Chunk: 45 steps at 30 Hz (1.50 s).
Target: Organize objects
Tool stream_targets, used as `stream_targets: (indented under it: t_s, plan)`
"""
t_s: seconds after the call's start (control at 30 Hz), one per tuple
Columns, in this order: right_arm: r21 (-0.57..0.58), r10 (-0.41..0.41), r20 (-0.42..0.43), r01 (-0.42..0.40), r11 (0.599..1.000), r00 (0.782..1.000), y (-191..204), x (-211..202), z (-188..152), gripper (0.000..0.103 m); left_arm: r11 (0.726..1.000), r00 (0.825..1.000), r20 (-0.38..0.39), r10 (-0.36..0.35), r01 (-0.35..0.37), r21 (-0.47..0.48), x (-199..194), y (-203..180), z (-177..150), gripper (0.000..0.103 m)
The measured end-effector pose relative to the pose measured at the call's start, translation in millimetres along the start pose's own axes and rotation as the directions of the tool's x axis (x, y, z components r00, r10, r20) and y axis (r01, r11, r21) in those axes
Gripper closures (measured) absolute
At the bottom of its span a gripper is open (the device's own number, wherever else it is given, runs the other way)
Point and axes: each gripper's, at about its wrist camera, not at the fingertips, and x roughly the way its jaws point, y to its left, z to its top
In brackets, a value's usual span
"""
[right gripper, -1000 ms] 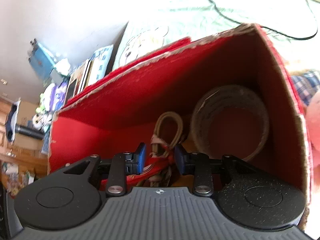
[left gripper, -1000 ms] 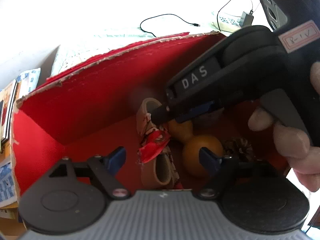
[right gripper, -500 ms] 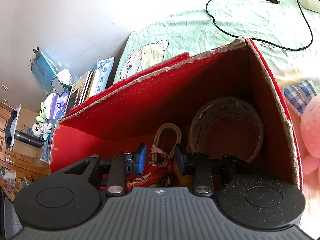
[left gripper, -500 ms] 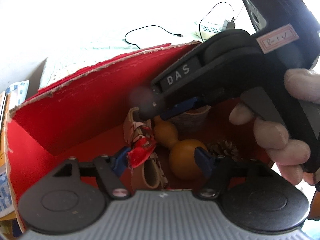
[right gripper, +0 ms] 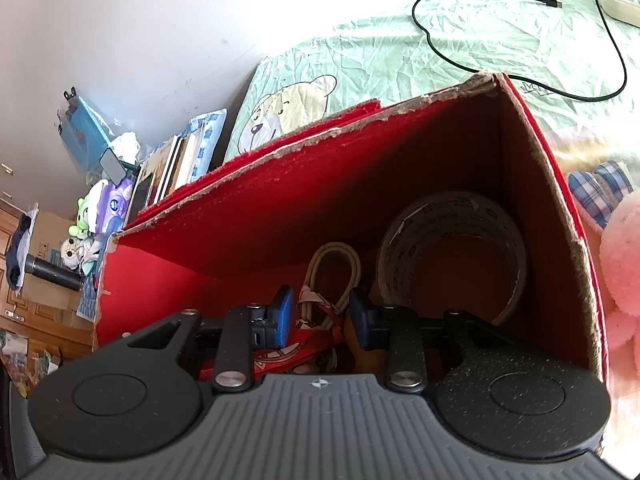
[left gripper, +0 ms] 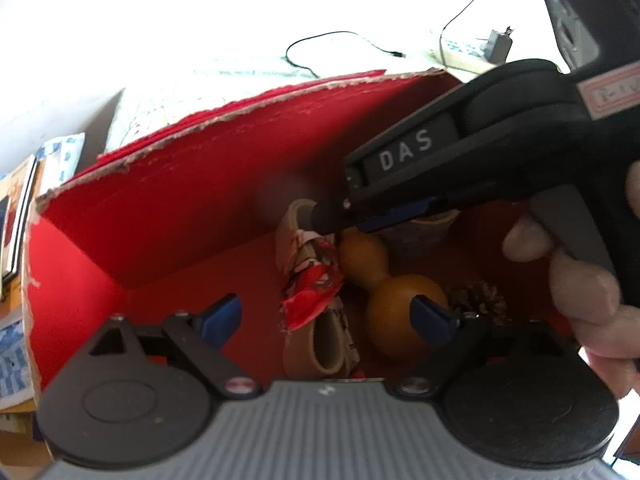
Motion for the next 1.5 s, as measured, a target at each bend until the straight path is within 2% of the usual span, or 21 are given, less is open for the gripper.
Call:
stream_targets:
  t_s: [0.23,0.6,0.9,1.5]
  plan:
    - [-0.018,-0.001,-0.015,0.001,1.000,1.000,0,0,0,0.068,0.999,0.999,-0.018,0.027,-0.027,-0.032,5,-2,5,0.012]
    - [-0.029,-0.001,-0.031,0.000,1.000,1.000,0,1,0,0.068,0.998,0.999,-0.023,0.039,-0.040,-0.042,-14,-2,-2,0.010]
    - [-0.029,-0.002,-0.030,0.001,1.000,1.000,0,2,-1,0.068,0.996,0.998,-0.034,0.045,-0.047,-0.070,-4,-3,-3,0.010]
    - [-0.034,-0.018,-0.032,0.017,0.999,0.999,2,3,1,0.068,0.990,0.992,-0.044,0.120,-0.123,-0.068,2,-10,-3,0.009]
